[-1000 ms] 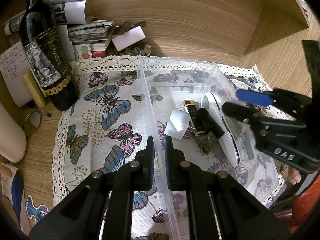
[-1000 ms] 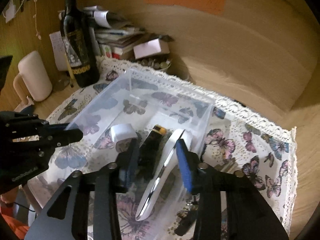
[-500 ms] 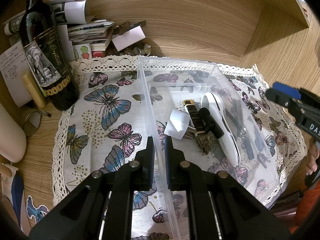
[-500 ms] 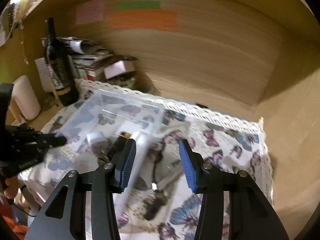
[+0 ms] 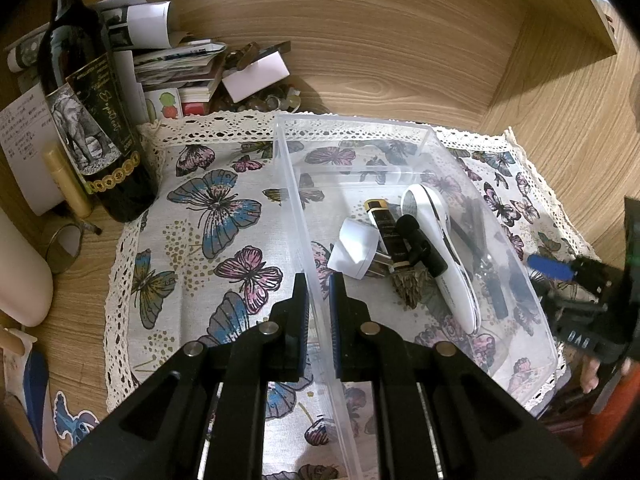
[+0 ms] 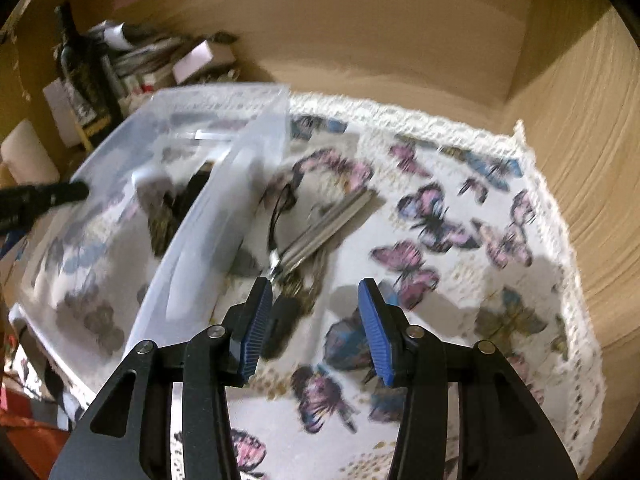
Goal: Organize rigid objects
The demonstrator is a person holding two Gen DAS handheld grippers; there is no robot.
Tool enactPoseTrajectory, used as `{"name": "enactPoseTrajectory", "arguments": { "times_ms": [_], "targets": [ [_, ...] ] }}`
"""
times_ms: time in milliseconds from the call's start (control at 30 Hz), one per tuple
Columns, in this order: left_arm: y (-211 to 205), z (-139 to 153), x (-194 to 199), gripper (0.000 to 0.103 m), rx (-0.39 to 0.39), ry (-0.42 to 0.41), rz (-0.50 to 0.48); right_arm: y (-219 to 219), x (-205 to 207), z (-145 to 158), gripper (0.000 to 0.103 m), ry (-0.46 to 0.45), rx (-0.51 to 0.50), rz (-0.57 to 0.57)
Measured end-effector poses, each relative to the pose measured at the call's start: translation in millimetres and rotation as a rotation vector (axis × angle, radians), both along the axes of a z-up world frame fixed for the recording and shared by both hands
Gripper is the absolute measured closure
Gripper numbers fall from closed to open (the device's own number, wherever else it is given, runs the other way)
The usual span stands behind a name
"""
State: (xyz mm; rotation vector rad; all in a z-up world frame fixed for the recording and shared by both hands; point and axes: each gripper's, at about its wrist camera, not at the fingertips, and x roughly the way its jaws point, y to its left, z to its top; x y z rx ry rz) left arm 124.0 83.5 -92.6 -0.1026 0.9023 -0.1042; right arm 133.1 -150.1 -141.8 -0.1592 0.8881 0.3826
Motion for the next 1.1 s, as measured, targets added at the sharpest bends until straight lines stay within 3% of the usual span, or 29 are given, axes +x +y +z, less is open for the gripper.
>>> {"name": "enactPoseTrajectory", "arguments": {
  "times_ms": [200, 267, 300, 333, 700, 1100],
  "targets": [
    [-0.1, 0.1, 0.2, 0.094, -0.002, 0.0, 0.0, 10.5, 0.8, -23.1, 0.062, 0.061, -0.016, 0.037],
    [-0.2, 0.0, 0.0, 0.094, -0.001, 0.0, 0.001, 10.2, 0.4, -24.3, 0.065, 0.045, -0.01, 0.032],
    [-0.4, 0.0, 0.1, 0.094, 0.0, -0.001, 0.001, 9.6, 1.0, -23.0, 0.078, 0.043, -0.009, 0.03],
    [-0.4, 0.0, 0.1, 0.094, 0.0, -0.001, 0.001, 9.1, 2.2, -21.7, 0.085, 0.047, -0.006, 0.028],
    [-0.7, -0.3, -0.2, 0.094, 0.0, 0.0, 0.0, -2.4, 5.8, 19.0, 0.085, -0.06, 0.051, -0.032],
    [-0.7, -0.1, -0.2, 0.094, 0.0, 0.0, 0.0, 20.5, 8.3, 72.8, 0.085, -0.192, 0.105, 0.027]
  ]
}}
